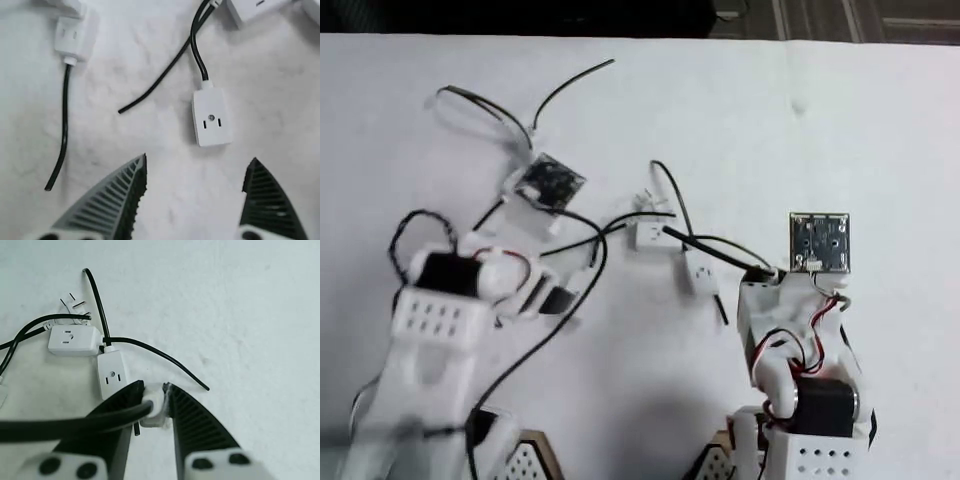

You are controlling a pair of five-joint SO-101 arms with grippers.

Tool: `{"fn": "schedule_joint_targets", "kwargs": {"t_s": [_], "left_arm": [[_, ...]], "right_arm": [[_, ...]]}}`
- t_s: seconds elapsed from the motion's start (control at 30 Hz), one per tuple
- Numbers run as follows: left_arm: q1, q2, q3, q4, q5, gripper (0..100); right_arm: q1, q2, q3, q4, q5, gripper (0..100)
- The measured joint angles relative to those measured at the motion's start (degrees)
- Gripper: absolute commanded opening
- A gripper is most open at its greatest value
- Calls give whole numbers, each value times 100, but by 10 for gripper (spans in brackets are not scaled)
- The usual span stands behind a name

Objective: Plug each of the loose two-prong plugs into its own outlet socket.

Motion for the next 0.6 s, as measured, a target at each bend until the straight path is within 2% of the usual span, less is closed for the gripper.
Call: {"fn": "schedule_joint_targets", "kwargs": {"t_s": [0.27,0.5,0.6], "left_arm": [[35,2040,35,-1029,-229,295],[695,2910,35,-1530,-158,291],[782,3191,35,-1793,53,225]], "right_arm": [[0,0,70,0,0,17],[0,0,70,0,0,17],[0,0,70,0,0,17]]}}
